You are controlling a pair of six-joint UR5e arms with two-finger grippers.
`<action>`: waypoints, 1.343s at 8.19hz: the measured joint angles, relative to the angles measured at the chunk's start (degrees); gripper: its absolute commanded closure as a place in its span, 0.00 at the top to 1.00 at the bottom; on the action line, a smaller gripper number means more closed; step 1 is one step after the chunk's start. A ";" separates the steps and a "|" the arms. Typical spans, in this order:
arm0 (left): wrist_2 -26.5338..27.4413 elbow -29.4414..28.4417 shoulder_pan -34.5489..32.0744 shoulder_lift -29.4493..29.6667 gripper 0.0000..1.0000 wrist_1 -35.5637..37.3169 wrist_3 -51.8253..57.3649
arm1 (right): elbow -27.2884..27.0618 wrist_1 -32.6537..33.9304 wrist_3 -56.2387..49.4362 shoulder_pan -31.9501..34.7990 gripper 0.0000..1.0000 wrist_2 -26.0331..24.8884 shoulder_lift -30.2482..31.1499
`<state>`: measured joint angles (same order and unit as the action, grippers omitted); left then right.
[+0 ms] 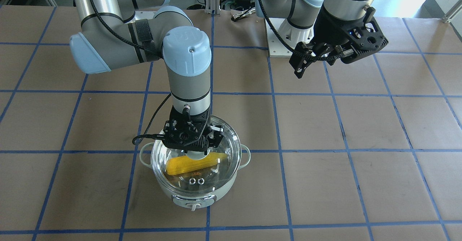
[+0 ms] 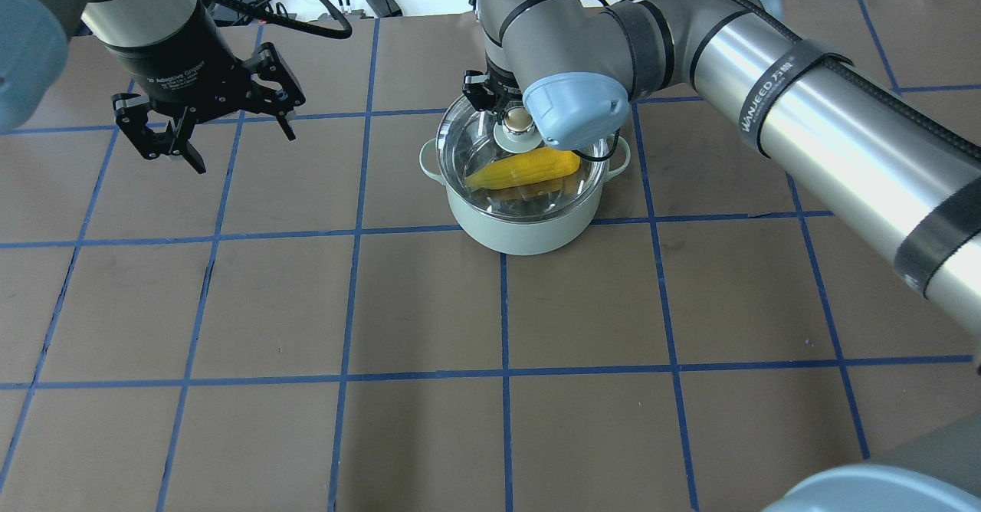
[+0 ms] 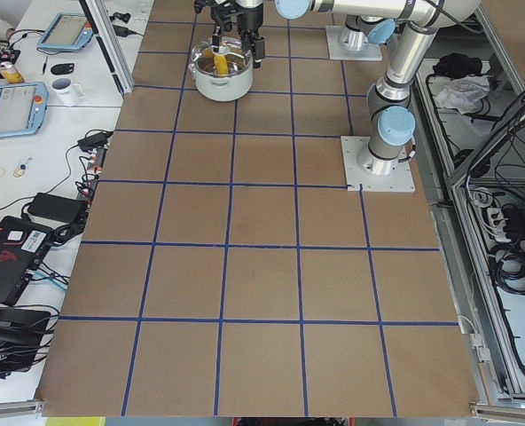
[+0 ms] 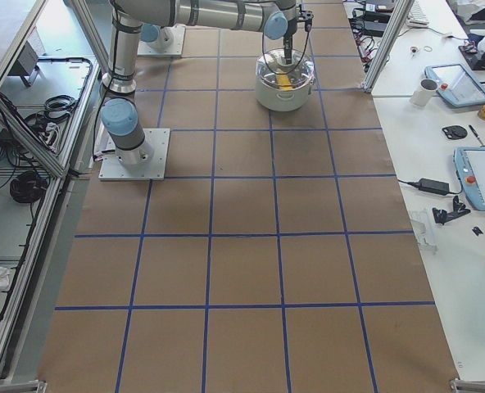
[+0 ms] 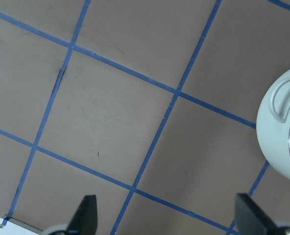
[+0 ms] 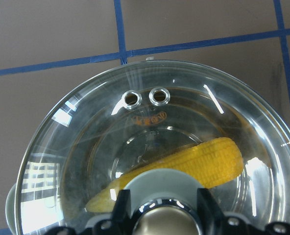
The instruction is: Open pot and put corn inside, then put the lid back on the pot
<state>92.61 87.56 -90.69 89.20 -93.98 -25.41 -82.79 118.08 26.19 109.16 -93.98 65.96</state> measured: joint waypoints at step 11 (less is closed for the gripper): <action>-0.43 0.14 -0.10 1.16 1.00 2.49 22.11 | -0.70 -0.01 0.66 -0.13 0.00 0.06 -0.12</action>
<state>92.18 87.70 -90.79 90.36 -91.49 -3.30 -83.49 118.07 26.85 109.03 -93.92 65.83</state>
